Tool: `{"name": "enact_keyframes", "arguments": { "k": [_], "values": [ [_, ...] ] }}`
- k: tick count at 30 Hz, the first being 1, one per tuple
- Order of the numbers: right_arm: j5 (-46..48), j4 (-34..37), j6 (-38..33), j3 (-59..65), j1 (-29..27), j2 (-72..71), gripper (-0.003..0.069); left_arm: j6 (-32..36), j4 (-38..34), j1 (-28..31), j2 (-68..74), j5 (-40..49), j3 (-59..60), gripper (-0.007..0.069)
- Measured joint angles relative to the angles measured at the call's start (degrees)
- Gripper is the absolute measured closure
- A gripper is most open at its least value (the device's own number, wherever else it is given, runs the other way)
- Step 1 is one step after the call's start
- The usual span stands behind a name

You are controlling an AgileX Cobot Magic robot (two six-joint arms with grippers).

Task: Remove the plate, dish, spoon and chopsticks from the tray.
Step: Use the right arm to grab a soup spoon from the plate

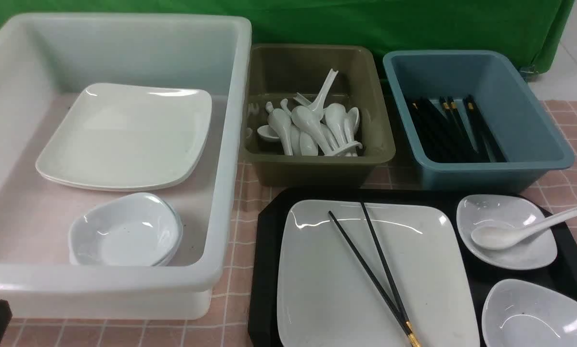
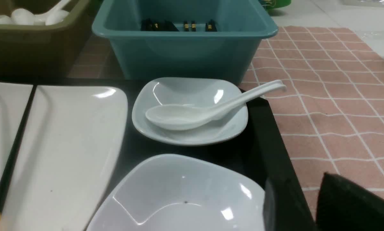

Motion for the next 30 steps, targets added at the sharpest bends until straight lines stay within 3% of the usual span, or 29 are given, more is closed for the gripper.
{"name": "enact_keyframes", "arguments": {
  "k": [8,13,19,25,30],
  "values": [
    [0.0,0.0,0.0,0.0,0.0,0.0,0.0418,0.09,0.42,0.0,0.0,0.0,0.0,0.0603],
    [0.0,0.0,0.0,0.0,0.0,0.0,0.0418,5.86,11.15,0.0,0.0,0.14,0.0,0.0603],
    [0.0,0.0,0.0,0.0,0.0,0.0,0.0418,6.63,14.47,0.0,0.0,-0.48,0.0,0.0603],
    [0.0,0.0,0.05,0.0,0.0,0.0,0.0418,6.36,24.29,0.0,0.0,-9.64,0.0,0.0603],
    [-0.29,0.0,0.05,0.0,0.0,0.0,0.0418,-2.86,13.62,0.0,0.0,-27.03,0.0,0.0603]
  ]
}}
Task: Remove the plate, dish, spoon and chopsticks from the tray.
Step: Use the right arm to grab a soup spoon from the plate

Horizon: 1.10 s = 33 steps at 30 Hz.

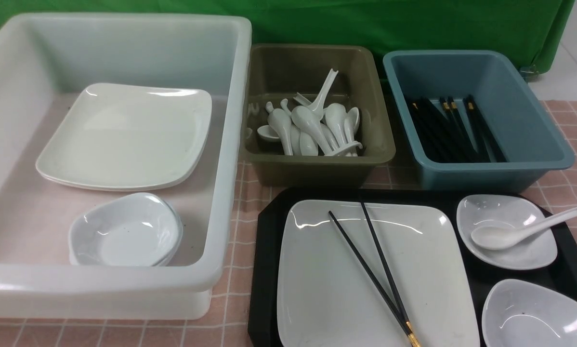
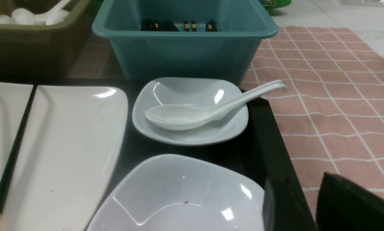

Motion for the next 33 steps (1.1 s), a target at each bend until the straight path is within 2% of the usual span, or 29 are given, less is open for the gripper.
{"name": "enact_keyframes", "arguments": {
  "k": [2,3,5,6,8,9,12,13,14,18,20,22,24,25,26,28,29,30,31,32,33],
  "values": [
    [-0.15,0.0,0.0,0.0,0.0,0.0,0.0418,-1.43,-1.27,0.0,0.0,-2.53,0.0,0.0603],
    [-0.31,0.0,0.0,0.0,0.0,0.0,0.0418,-5.03,-2.88,0.0,0.0,-7.57,0.0,0.0603],
    [-0.3,0.0,-0.05,0.0,0.0,0.0,0.0418,-9.71,-3.55,0.0,0.0,-11.66,0.0,0.0603],
    [-1.68,0.84,1.23,0.13,0.0,0.0,0.0418,-15.87,-4.03,0.0,0.0,-15.93,0.0,0.0603],
    [-3.52,3.41,3.57,0.43,0.0,0.0,0.0418,-18.42,-4.29,0.0,0.0,-17.81,0.0,0.0603],
    [-7.8,8.55,10.8,0.51,0.06,0.0,0.0418,-19.8,-4.43,0.0,0.0,-18.54,0.0,0.0603],
    [-16.2,14.93,22.44,0.51,0.12,0.0,0.0418,-20.02,-5.25,0.0,0.0,-17.84,0.0,0.0603],
    [-16.64,15.16,22.93,0.51,0.12,0.0,0.0418,-20.02,-5.54,0.0,0.0,-17.77,0.0,0.0603],
    [-19.31,16.25,25.21,0.51,0.12,0.0,0.0418,-20.02,-7.68,0.0,0.0,-17.95,0.0,0.0603],
    [-23.59,17.42,26.46,0.51,0.12,0.0,0.0418,-20.02,-18.44,0.0,0.0,-22.17,0.0,0.0603],
    [-28.12,17.52,31.64,0.51,0.17,0.0,0.0433,-19.68,-25.97,0.0,0.16,-24.74,-1.56,0.0603],
    [-27.6,12.85,35.46,-0.74,0.87,0.0,0.0477,-19.51,-27.91,0.0,1.77,-19.07,-7.64,0.0603],
    [-20.39,4.51,37.68,-7.07,3.01,0.78,0.0558,-19.57,-25.78,0.0,5.8,-6.24,-17.57,0.0603],
    [-16.59,2.67,37.68,-9.54,3.85,1.87,0.0582,-19.57,-24.27,0.0,7.4,0.3,-22.07,0.0603],
    [-10.24,0.04,36.4,-14.85,5.8,4.35,0.062,-19.52,-22.19,0.0,11.94,10.94,-28.96,0.0603],
    [0.99,-2.12,30.32,-24.05,9.76,10.25,0.0629,-17.86,-20.16,0.0,20.08,29.16,-39.64,0.0603],
    [2.25,-2.28,29.56,-25.92,10.18,10.94,0.0629,-17.6,-20.04,0.0,20.99,31.02,-40.61,0.0603],
    [12.77,-3.0,24.22,-32.3,13.8,16.98,0.0629,-14.58,-19.56,0.0,28.11,47.08,-48.54,0.0603],
    [22.84,-3.42,21.03,-38.42,16.92,21.89,0.0629,-12.07,-19.49,0.0,33.55,56.68,-52.79,0.0603],
    [24.29,-3.51,20.11,-39.28,17.37,23.55,0.0629,-11.6,-19.49,0.0,35.33,58.15,-53.99,0.0603],
    [30.22,-3.79,18.37,-43.27,19.52,26.9,0.0629,-9.56,-19.49,0.0,38.74,63.57,-56.06,0.0603]
  ]
}}
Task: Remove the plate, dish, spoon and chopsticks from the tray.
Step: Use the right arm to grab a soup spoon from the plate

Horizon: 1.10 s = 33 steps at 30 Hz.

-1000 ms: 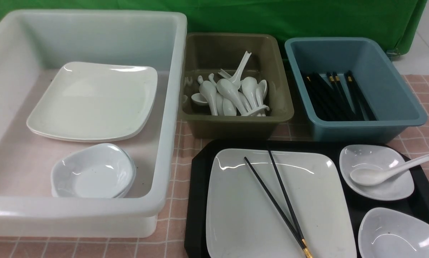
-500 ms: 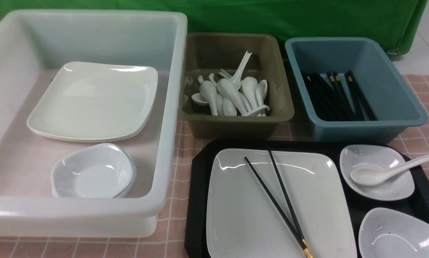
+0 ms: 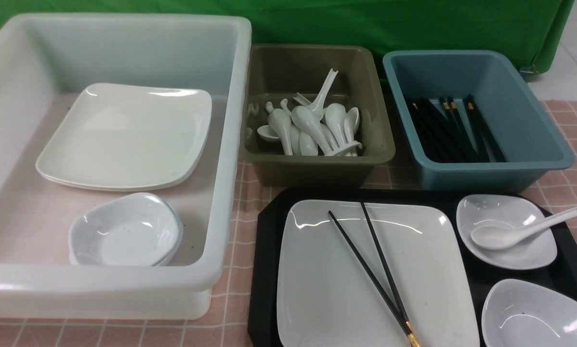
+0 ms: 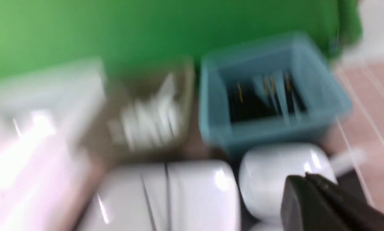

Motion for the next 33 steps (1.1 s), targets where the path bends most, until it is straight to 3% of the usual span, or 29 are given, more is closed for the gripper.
{"name": "enact_keyframes", "arguments": {
  "k": [1,2,3,7,12,15,19,21,22,23,27,28,33],
  "values": [
    [10.17,-0.77,-2.73,-4.93,2.75,5.88,0.0629,3.42,-0.13,0.0,5.35,7.57,-2.18,0.0603],
    [11.52,-0.77,-3.09,-4.93,2.75,6.73,0.0629,4.25,-0.26,0.0,6.04,9.18,-2.68,0.0603],
    [21.45,-1.8,-5.92,-9.79,5.57,13.7,0.0629,6.58,-1.13,0.0,10.83,12.84,-3.62,0.0603],
    [24.37,-2.7,-9.87,-14.22,6.95,22.18,0.0629,10.09,-4.06,-0.57,16.62,14.57,-3.8,0.0604],
    [24.14,-1.53,-13.43,-17.22,1.34,33.09,0.0629,12.01,-8.21,-6.9,19.57,12.72,-3.92,0.0631],
    [21.18,6.05,-19.53,-17.35,-8.09,42.48,0.0629,12.35,-8.51,-17.23,20.65,11.37,-3.95,0.0636],
    [16.31,13.84,-26.65,-18.12,-15.53,51.43,0.0605,11.41,-8.35,-27.64,22.6,11.26,-3.95,0.0637],
    [14.63,15.85,-31.15,-19.96,-17.0,56.35,0.0525,11.34,-8.35,-32.57,24.08,11.12,-3.95,0.0637],
    [14.63,15.85,-31.64,-20.18,-17.0,56.83,0.0525,11.29,-8.35,-33.0,24.21,11.01,-3.95,0.0637],
    [13.29,16.67,-35.88,-21.82,-17.02,60.89,0.0428,11.29,-8.4,-36.05,25.3,10.33,-3.95,0.0637],
    [10.06,17.03,-43.51,-24.31,-15.85,66.73,0.0272,11.29,-8.45,-39.55,26.85,8.74,-3.95,0.0637],
    [7.57,17.03,-47.56,-25.05,-15.02,69.58,0.0204,11.27,-8.46,-40.07,27.12,7.89,-3.95,0.0637],
    [2.3,15.59,-52.43,-25.37,-13.72,74.16,0.0122,11.22,-8.07,-40.32,27.19,7.21,-3.95,0.0637]
  ]
}}
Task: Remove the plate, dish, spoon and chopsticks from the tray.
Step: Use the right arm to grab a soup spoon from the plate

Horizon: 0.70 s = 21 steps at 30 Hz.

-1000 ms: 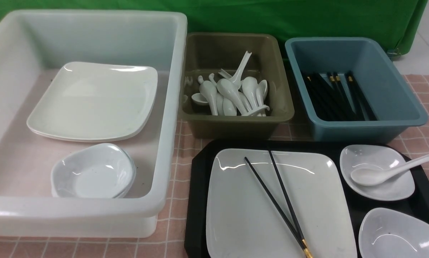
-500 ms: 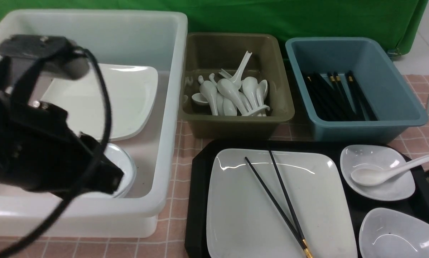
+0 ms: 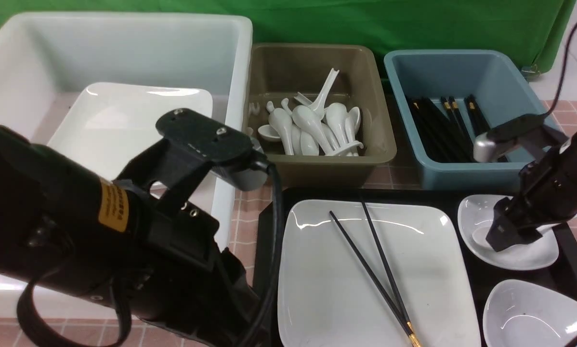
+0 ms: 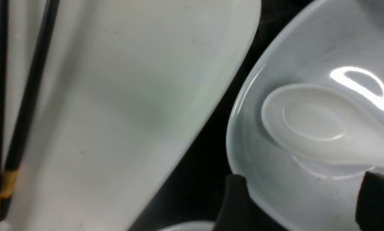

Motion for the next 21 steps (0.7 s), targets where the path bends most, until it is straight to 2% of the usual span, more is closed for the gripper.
{"name": "enact_keyframes", "arguments": {
  "k": [7,21],
  "values": [
    [-3.81,-9.2,-2.23,-0.45,0.25,3.96,0.0107,-0.02,0.68,0.0,0.0,-0.34,0.0,0.0628],
    [-7.0,-10.3,-6.33,-0.57,1.67,7.6,0.0107,-0.07,2.3,0.0,0.05,-3.02,0.0,0.0628]
  ]
}}
